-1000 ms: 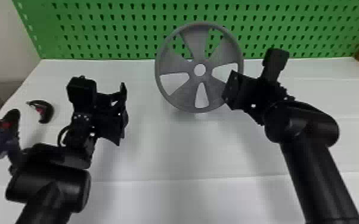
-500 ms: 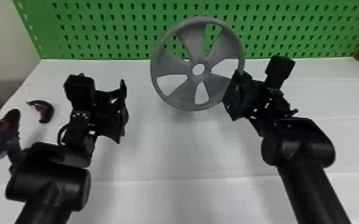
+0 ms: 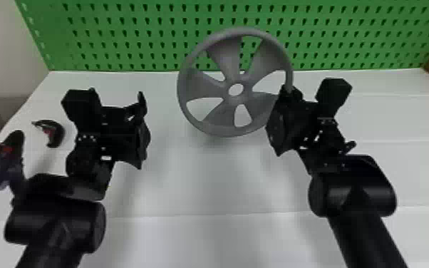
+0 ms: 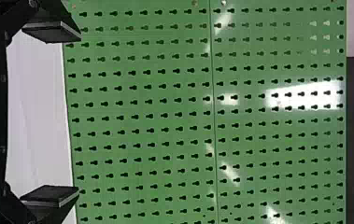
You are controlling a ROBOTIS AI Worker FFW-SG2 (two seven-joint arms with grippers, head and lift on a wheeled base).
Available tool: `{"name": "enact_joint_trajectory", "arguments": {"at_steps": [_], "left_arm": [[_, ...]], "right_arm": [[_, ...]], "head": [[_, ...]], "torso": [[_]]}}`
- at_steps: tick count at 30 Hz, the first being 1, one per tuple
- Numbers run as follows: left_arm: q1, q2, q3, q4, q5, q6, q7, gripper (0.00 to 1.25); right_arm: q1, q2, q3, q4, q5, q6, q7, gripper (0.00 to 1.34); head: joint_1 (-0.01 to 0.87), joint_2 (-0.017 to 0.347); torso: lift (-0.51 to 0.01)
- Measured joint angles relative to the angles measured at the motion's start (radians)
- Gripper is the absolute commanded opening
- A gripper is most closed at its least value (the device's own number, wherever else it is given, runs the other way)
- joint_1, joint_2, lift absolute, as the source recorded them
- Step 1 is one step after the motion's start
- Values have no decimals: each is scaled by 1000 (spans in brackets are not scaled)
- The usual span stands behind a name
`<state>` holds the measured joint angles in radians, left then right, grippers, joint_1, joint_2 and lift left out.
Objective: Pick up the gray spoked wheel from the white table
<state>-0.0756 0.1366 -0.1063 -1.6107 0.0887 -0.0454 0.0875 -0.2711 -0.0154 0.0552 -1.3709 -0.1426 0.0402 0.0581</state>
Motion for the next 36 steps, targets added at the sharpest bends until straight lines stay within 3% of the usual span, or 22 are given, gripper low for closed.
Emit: {"name": "enact_joint_trajectory", "arguments": {"at_steps": [15,36], "left_arm": [[14,0,18,0,92,-16,-54,1120],[26,-4,12,0,59,-16,-30,1120]], "right_arm": [[55,12,-14,11,73,-129,-2,219],[99,15,-24,12,99,-204,-5,219]], "head": [[767,21],[767,21]], "torso": [[-90],[-90]]}}
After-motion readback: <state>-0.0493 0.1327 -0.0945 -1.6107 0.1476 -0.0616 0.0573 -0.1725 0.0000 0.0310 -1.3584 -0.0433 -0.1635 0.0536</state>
